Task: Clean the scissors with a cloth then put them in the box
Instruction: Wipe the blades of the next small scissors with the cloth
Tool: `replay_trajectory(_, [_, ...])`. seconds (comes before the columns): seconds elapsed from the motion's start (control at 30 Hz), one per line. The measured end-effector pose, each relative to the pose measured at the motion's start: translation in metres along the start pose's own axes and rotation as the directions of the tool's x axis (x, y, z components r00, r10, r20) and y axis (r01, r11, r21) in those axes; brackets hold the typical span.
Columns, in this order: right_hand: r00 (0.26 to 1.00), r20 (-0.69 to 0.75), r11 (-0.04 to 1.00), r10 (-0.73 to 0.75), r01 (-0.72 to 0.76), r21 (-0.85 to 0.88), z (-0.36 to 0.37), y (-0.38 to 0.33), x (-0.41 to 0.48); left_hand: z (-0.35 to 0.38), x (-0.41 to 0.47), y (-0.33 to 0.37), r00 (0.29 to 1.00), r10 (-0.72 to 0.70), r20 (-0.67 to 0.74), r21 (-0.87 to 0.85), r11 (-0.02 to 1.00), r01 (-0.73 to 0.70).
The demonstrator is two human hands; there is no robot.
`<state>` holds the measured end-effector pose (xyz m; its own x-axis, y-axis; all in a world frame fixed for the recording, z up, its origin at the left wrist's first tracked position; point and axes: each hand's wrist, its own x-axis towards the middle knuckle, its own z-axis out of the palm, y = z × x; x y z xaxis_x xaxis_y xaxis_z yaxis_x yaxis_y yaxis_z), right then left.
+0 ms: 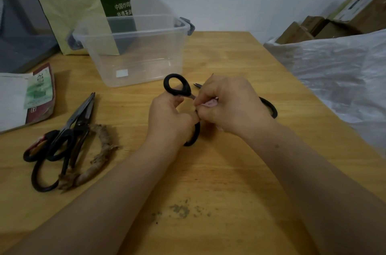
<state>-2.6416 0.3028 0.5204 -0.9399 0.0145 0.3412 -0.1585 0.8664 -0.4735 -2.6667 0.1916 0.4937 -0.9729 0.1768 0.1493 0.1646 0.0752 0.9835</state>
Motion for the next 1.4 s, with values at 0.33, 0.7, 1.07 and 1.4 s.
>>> replay_trajectory(0.33, [0.981, -0.065, 0.937, 0.181, -0.152, 0.316, -0.016, 0.007, -0.004, -0.002, 0.003, -0.005, 0.998, 0.054, 0.012, 0.054, 0.997, -0.055])
replay_trajectory(0.7, [0.962, 0.07, 0.964, 0.264, -0.265, 0.003, -0.016, 0.008, -0.004, -0.004, 0.008, -0.007, 0.998, -0.069, -0.009, 0.048, 0.996, 0.069])
replay_trajectory(1.07, [0.954, 0.115, 0.821, 0.278, -0.298, 0.488, -0.013, 0.02, 0.002, -0.008, 0.002, 0.004, 0.987, -0.142, 0.081, 0.014, 0.99, 0.141])
replay_trajectory(1.4, [0.968, 0.059, 0.935, 0.245, -0.252, 0.251, 0.005, 0.018, 0.004, -0.008, 0.0, 0.004, 0.992, -0.101, 0.07, -0.017, 0.995, 0.102])
